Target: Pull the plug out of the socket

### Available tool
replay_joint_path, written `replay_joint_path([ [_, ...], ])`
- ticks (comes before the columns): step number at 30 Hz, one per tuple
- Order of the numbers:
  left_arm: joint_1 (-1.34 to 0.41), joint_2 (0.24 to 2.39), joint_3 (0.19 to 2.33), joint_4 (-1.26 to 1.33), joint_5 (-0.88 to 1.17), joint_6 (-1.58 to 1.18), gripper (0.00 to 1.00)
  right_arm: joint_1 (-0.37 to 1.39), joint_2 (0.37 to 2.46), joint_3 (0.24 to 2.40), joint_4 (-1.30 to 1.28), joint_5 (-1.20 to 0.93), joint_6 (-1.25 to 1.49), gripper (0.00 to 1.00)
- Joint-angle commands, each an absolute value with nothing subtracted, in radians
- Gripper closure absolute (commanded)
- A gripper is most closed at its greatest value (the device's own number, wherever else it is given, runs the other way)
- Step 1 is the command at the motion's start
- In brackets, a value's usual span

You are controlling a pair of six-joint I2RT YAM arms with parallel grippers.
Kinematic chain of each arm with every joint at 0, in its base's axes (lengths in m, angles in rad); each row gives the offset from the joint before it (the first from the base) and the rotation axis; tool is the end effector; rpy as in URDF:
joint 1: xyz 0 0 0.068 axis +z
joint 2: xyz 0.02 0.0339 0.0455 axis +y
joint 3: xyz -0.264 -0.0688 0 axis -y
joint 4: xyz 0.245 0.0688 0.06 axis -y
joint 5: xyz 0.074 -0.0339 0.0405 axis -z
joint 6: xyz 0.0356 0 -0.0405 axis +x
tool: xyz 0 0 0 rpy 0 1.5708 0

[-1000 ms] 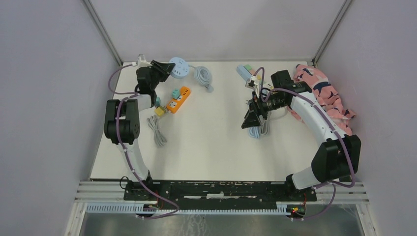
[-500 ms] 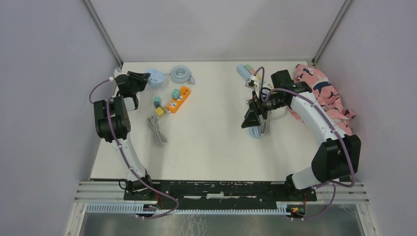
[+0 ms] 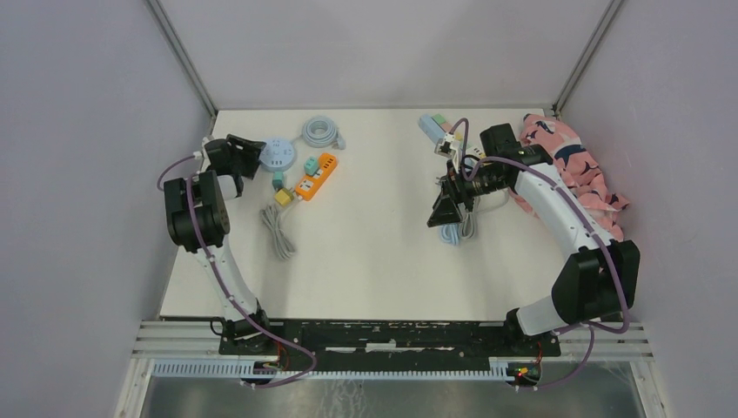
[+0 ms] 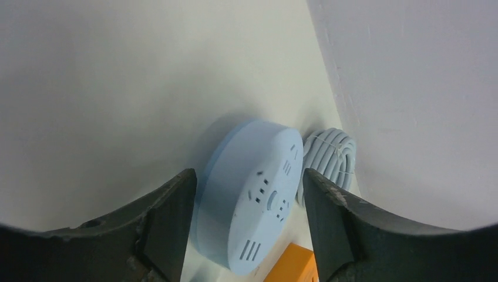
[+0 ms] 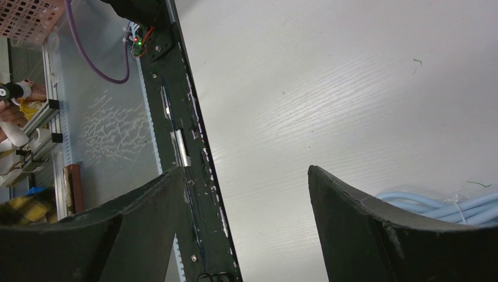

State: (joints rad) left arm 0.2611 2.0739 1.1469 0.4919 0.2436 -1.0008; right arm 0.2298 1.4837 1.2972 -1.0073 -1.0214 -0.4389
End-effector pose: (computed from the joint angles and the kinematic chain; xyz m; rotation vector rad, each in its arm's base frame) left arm 0.4280 0.1055 0.1391 -1.0849 1.7576 -0.7098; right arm 0.2686 0.0940 0.3039 -1.0210 2.1641 1.2784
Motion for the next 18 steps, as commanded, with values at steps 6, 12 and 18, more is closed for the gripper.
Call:
replay_joint_path([
  [6,0.284,1.924,1.132,0.317,0.066,-0.882,0.16,0.232,1.431,1.300,-0.998,-1.017,-0.443,0.18],
  [12,0.281,1.667,0.940,0.433,0.072,-0.860,0.15,0.232,1.394,1.301,-0.996,-0.903,-0.475,0.18],
  [18,0.274,1.390,0.726,0.565,0.221,-0.776,0.15,0.232,1.309,1.275,-0.942,-0.819,-0.494,0.18],
])
